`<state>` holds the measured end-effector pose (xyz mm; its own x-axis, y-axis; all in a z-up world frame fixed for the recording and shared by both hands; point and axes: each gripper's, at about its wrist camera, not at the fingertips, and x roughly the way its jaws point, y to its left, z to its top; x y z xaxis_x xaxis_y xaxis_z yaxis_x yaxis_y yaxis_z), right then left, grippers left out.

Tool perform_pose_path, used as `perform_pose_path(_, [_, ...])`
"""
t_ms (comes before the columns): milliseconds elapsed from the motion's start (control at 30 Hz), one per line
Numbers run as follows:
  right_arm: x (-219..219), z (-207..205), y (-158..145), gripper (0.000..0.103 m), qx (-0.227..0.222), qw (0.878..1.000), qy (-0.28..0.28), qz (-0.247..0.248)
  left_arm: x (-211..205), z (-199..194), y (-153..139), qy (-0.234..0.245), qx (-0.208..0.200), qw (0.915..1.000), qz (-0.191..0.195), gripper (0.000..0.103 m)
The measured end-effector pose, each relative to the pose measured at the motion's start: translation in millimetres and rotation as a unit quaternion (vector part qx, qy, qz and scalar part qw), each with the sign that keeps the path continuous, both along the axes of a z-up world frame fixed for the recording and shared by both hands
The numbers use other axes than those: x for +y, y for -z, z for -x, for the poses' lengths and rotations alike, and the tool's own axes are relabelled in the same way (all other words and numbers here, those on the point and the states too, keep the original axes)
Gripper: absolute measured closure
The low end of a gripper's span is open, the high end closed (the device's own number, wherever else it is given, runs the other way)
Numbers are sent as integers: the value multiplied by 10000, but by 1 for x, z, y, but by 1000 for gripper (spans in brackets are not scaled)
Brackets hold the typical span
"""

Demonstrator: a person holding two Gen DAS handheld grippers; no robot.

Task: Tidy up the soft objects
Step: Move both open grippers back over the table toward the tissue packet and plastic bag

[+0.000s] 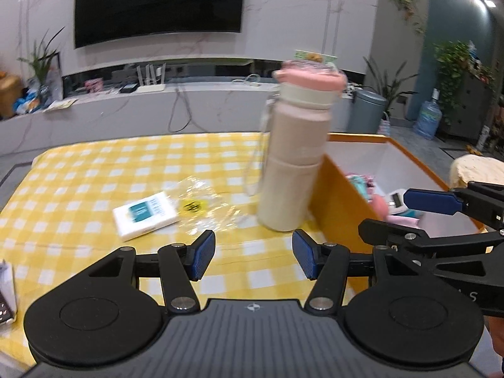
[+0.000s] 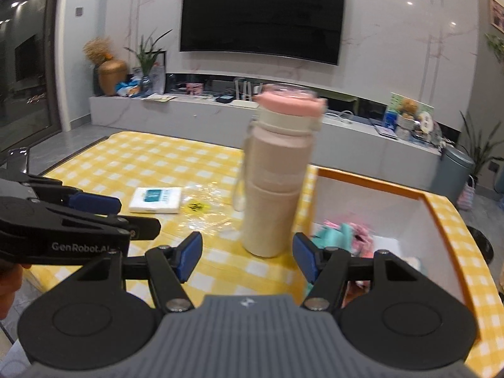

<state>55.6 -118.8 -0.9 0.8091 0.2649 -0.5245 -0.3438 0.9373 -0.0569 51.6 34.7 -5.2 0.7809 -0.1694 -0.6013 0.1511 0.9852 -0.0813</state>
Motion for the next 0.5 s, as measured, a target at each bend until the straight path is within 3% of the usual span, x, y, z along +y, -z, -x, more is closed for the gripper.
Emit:
perform_pose_path(300, [58,-35,25,40,113,9987,-307,395,50,-17,18,-61,122,9999,-57,42])
perform_pose_path(500, [93,-72,51,42,238,9953,-525,774,79,-50,37,-37,279,9991,-305,42])
